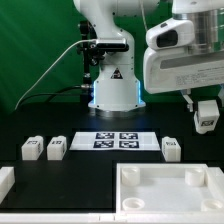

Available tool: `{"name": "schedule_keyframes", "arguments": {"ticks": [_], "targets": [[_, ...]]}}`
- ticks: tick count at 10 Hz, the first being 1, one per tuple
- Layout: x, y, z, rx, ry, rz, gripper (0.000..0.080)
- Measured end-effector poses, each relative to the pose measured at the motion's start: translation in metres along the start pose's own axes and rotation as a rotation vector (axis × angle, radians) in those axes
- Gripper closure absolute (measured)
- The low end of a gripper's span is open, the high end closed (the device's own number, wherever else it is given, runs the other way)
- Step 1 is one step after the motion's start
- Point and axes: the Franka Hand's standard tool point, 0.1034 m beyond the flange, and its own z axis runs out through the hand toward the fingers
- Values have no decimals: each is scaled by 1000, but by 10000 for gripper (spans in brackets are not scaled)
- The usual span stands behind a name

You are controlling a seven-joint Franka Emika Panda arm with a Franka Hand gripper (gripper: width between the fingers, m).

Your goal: Assemble one leg

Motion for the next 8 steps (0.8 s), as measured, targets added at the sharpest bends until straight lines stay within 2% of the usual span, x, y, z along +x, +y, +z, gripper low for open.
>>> {"name": "schedule_keyframes", "arguments": {"ticks": [1, 2, 4, 5, 6, 7, 8], "targets": [[20, 0, -9, -23, 152, -56, 507], [24, -3, -14, -22, 297, -72, 506], [19, -19, -22, 20, 459, -69, 506], [20, -27, -25, 66, 586, -69, 506], [12, -26, -15, 72, 630, -59, 506], [6, -22, -1, 40, 536, -68, 506], [13, -20, -7, 33, 562, -96, 506]]}}
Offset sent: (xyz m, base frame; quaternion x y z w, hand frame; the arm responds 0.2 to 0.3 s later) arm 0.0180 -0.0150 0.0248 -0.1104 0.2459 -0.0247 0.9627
